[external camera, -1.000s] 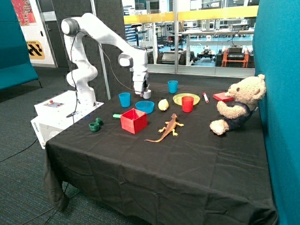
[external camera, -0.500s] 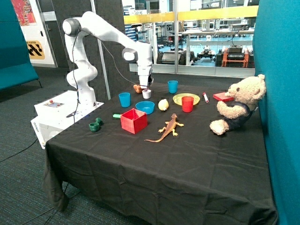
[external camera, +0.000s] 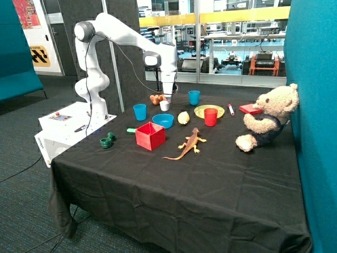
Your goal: Put the ball in the red pot
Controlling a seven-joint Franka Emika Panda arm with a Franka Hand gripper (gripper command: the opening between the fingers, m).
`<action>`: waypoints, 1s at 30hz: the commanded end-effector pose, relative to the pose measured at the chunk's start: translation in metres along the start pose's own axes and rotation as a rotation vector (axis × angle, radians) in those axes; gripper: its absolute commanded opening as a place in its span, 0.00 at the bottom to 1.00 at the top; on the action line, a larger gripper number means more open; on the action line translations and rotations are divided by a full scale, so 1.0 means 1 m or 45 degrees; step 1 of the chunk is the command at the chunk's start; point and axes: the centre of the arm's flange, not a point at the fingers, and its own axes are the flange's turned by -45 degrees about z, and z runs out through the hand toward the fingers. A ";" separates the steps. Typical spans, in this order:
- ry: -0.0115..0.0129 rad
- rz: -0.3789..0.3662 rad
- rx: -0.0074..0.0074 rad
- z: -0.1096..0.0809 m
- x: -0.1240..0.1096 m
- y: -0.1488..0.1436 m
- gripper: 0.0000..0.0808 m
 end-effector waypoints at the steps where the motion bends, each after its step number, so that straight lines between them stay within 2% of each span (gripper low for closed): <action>1: -0.0034 0.012 -0.0035 -0.003 0.018 0.005 1.00; 17: -0.0033 0.071 -0.0035 0.016 0.040 0.028 1.00; 30: -0.0033 0.076 -0.0035 0.029 0.068 0.027 1.00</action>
